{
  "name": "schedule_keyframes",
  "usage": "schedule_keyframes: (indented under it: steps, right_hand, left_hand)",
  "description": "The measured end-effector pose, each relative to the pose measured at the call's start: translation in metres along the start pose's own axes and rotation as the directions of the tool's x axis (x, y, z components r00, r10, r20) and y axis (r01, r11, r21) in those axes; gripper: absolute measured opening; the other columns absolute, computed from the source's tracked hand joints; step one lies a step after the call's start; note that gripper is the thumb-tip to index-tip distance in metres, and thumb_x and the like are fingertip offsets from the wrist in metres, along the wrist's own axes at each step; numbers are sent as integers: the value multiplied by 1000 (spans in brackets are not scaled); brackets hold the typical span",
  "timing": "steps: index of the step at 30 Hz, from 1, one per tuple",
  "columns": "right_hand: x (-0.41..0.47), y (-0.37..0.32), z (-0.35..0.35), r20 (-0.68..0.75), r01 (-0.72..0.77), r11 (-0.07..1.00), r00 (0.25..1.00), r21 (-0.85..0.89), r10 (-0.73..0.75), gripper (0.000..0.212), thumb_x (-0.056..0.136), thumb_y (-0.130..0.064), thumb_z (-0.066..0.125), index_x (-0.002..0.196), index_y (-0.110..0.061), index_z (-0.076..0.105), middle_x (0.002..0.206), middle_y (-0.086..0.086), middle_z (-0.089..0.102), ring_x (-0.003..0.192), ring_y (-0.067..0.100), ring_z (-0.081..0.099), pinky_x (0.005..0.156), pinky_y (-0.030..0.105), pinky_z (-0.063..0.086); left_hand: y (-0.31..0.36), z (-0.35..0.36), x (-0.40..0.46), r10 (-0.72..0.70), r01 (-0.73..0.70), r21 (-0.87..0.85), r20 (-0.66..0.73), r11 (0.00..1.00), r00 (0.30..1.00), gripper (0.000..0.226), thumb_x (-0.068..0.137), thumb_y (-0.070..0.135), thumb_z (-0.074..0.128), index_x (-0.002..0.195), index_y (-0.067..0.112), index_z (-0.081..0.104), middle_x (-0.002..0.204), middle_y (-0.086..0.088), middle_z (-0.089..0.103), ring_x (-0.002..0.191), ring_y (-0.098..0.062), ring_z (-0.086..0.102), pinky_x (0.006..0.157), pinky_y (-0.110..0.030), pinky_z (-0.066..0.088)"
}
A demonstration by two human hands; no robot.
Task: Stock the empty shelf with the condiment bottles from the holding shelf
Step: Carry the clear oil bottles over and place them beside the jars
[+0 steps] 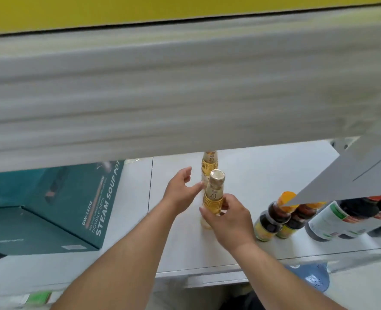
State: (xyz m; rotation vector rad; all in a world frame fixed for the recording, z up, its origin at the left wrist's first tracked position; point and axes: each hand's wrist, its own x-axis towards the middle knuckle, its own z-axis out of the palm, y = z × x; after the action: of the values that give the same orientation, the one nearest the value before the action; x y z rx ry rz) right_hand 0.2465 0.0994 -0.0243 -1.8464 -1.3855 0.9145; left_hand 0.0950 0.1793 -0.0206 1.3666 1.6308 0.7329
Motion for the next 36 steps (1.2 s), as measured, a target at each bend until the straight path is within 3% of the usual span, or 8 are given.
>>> schedule_keyframes:
  steps: [2, 5, 11, 16, 21, 26, 31, 36]
  right_hand:
    - [-10, 3, 0, 21, 3, 1000, 1000, -6, -3, 37, 76, -59, 79, 99, -36, 62, 92, -17, 68, 86, 3, 64, 79, 33, 59]
    - [-13, 9, -3, 19, 10, 1000, 1000, -19, -9, 42, 75, -63, 78, 104, -37, 61, 96, -18, 68, 89, 4, 64, 80, 30, 59]
    - [-10, 8, -9, -14, 19, 1000, 1000, -6, -19, 44, 74, -67, 74, 104, -37, 61, 99, -16, 68, 92, 5, 64, 83, 31, 59]
    - [-22, -2, -19, -17, 43, 998, 999, 41, -43, 41, 78, -61, 77, 107, -37, 61, 99, -17, 68, 91, 3, 65, 83, 28, 59]
    - [-64, -20, -40, -22, 25, 996, 999, 91, -23, 38, 80, -53, 80, 107, -32, 65, 99, -17, 71, 91, 1, 66, 81, 25, 58]
    - [-121, -25, -61, -54, -13, 985, 998, 172, 22, 32, 82, -48, 80, 105, -28, 69, 97, -16, 73, 89, 0, 67, 75, 19, 53]
    - [-167, -15, -93, -43, -79, 971, 995, 227, 92, 23, 81, -42, 84, 99, -34, 72, 93, -20, 76, 89, -2, 70, 82, 25, 57]
    - [-206, 10, -137, -99, -145, 961, 980, 235, 172, 27, 77, -44, 86, 98, -35, 72, 90, -20, 76, 86, -1, 71, 80, 28, 59]
  left_hand:
    - [6, 13, 18, 39, -38, -42, 25, 998, 999, 77, 85, 28, 83, 152, 21, 45, 149, 4, 53, 136, -14, 51, 109, -35, 46]
    - [10, 28, 39, 75, -74, -94, 10, 993, 997, 52, 80, 23, 87, 125, 32, 63, 122, 12, 70, 118, -14, 64, 100, -41, 55]
    - [10, 39, 49, 101, -105, -135, -37, 985, 994, 31, 75, 25, 86, 99, 36, 69, 95, 11, 77, 94, -15, 73, 86, -46, 62]
    - [10, 13, 5, 187, -189, -29, -57, 982, 981, 27, 86, 27, 81, 110, 27, 68, 103, 14, 71, 96, -5, 67, 76, -19, 50]
    - [5, -38, -72, 100, -100, -34, -4, 994, 995, 34, 85, 32, 82, 115, 27, 68, 109, 16, 70, 102, -1, 63, 81, -22, 47]
    - [6, -63, -143, 75, -69, -49, 118, 996, 990, 27, 83, 27, 84, 108, 29, 73, 101, 12, 76, 98, -6, 69, 79, -22, 51]
    - [23, -53, -195, 88, -73, -69, 253, 995, 963, 31, 83, 31, 83, 112, 32, 72, 102, 14, 77, 96, -5, 72, 91, -29, 54]
    - [59, -11, -232, 157, -138, -77, 380, 987, 912, 32, 84, 35, 82, 114, 35, 70, 101, 18, 76, 91, 0, 72, 81, -21, 51]
